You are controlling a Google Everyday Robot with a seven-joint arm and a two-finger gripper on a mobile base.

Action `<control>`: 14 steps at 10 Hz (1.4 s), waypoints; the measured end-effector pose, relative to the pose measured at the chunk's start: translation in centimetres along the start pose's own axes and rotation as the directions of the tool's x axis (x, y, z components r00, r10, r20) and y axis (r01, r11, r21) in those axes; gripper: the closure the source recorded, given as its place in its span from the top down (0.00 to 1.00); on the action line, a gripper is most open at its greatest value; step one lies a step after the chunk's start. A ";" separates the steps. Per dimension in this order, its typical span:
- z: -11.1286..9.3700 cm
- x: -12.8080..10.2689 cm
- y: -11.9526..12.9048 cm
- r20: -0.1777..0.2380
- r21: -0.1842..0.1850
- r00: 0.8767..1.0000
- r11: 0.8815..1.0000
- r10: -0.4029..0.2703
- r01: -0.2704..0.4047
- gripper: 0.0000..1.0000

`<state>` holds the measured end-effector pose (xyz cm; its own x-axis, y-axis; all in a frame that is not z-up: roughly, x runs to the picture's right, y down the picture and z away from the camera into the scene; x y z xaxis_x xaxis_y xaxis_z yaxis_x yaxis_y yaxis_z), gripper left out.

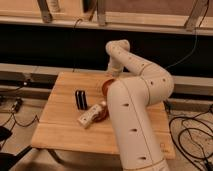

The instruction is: Knock the eraser over

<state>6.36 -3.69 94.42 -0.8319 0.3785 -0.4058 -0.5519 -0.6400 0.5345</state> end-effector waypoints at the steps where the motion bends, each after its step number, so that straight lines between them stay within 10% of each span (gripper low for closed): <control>1: 0.0 0.0 0.0 0.000 0.000 1.000 1.000 0.000 0.000 0.70; 8: 0.0 0.1 -0.1 0.005 0.005 1.000 1.000 -0.005 0.004 0.02; 14: 0.4 1.2 -4.0 0.056 0.115 0.996 0.992 -0.067 0.060 0.00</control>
<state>7.55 -0.36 92.08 -0.7950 0.4572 -0.3987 -0.6040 -0.5352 0.5905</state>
